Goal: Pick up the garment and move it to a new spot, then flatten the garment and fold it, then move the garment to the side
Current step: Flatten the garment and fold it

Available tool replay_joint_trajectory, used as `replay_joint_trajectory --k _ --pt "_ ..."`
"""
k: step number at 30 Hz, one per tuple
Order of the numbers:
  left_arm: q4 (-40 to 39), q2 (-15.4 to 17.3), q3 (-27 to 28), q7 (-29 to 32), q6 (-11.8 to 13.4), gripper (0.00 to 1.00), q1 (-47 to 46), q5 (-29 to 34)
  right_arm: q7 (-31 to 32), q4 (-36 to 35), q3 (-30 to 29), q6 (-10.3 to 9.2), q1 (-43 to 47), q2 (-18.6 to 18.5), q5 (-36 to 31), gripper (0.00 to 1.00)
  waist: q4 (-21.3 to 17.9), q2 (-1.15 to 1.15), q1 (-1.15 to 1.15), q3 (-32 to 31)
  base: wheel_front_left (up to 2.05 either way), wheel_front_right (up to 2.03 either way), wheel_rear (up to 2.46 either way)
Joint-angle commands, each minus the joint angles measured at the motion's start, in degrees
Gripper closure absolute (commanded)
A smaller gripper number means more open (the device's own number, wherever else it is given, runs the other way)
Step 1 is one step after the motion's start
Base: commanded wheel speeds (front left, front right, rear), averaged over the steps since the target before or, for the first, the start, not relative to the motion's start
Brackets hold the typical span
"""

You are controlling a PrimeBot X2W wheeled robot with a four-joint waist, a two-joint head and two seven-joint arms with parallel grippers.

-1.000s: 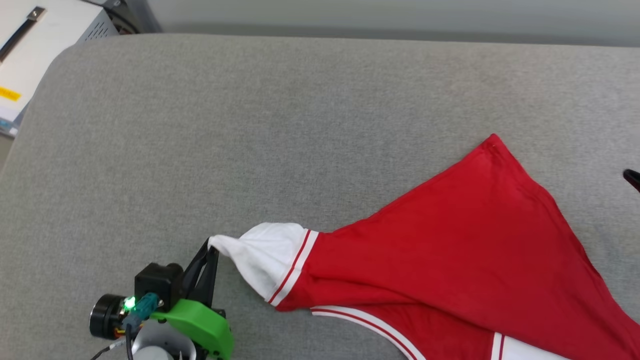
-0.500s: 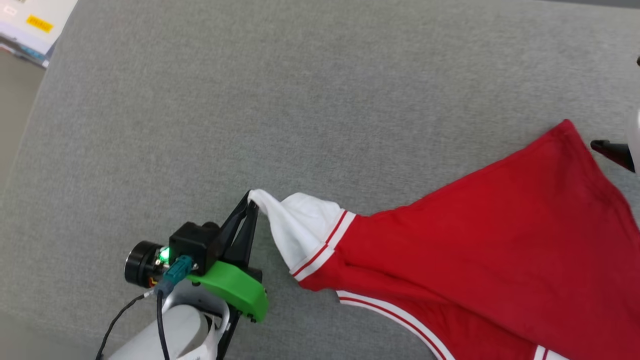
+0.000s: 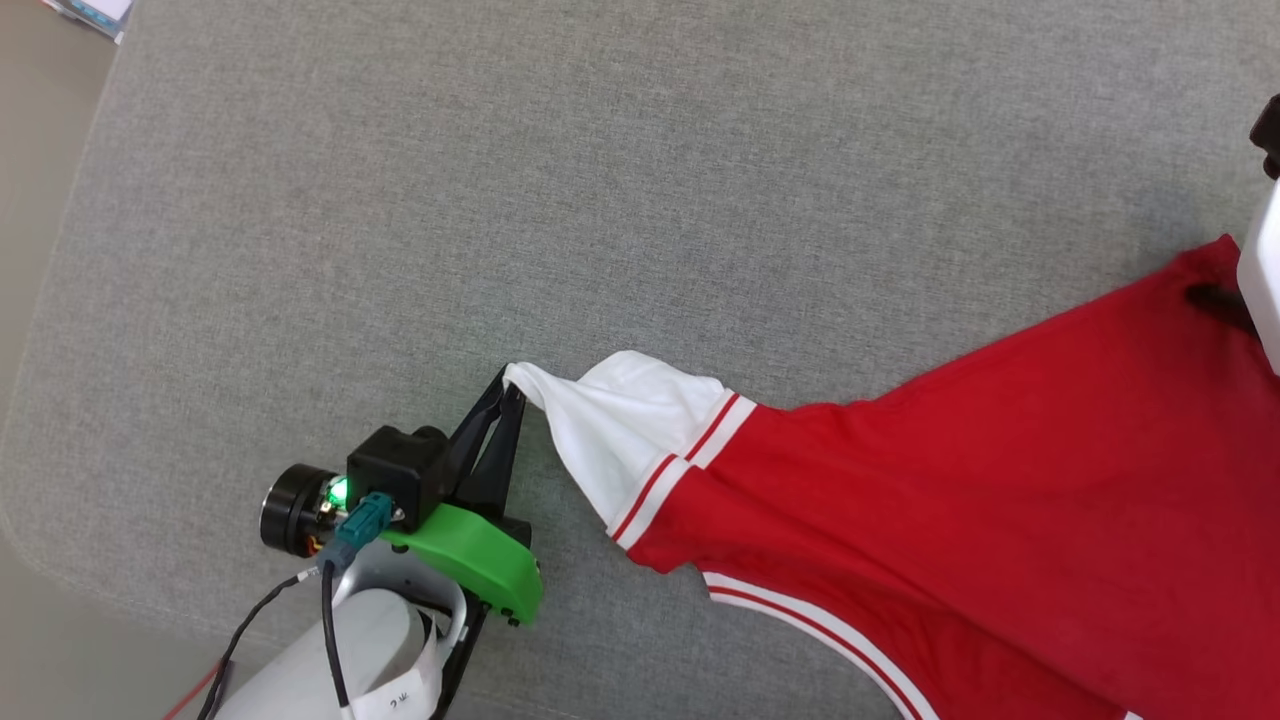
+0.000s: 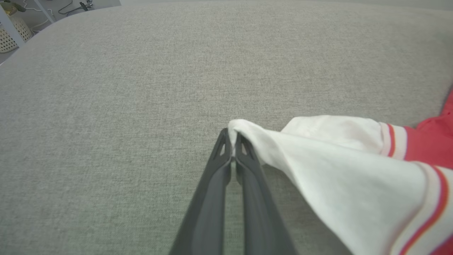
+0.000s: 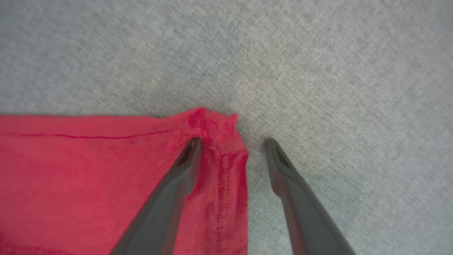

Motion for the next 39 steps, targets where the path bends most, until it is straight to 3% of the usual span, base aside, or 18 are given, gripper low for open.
replay_joint_trajectory --k 1,8,9,18,25,32,39 --pt "0.42 -0.01 0.41 -0.52 -0.28 1.00 -0.64 0.66 -1.37 2.46 2.92 -0.02 2.38 2.10 0.89 1.00 -0.76 0.00 0.00 -1.02 0.00 0.00 0.00" --pt "1.80 0.85 0.87 -0.65 -0.93 1.00 -0.05 1.03 -13.19 3.33 1.30 -0.02 -1.13 2.71 2.22 1.00 -3.23 0.00 0.00 -6.24 0.00 0.00 0.00" --pt "1.85 2.36 1.90 -0.69 -1.12 1.00 -1.01 1.59 -21.08 1.31 0.90 -0.02 -0.99 2.23 3.40 1.00 -5.50 0.00 0.00 -10.79 0.00 0.00 0.00" --pt "-0.90 5.85 4.95 0.95 -1.46 1.00 -7.93 2.58 -31.98 -3.66 -2.46 -0.02 0.97 0.02 3.47 1.00 -9.56 0.00 0.00 -15.61 0.00 0.00 0.00" --pt "-2.84 8.01 6.75 4.28 -2.81 1.00 -18.14 4.68 -35.71 -6.85 -7.60 -0.02 0.98 0.12 1.50 1.00 -11.80 0.00 0.00 -16.55 0.00 0.00 0.00" --pt "-1.68 7.28 7.81 7.84 -7.00 1.00 -31.54 5.14 -36.32 -8.98 -12.62 -0.02 -1.84 2.21 -0.80 1.00 -13.53 0.00 0.00 -15.11 0.00 0.00 0.00" --pt "3.97 4.83 7.85 11.15 -12.91 1.00 -48.77 6.27 -34.60 -9.41 -17.73 -0.02 -11.23 4.27 -4.66 1.00 -14.49 0.00 0.00 -8.17 0.00 0.00 0.00"
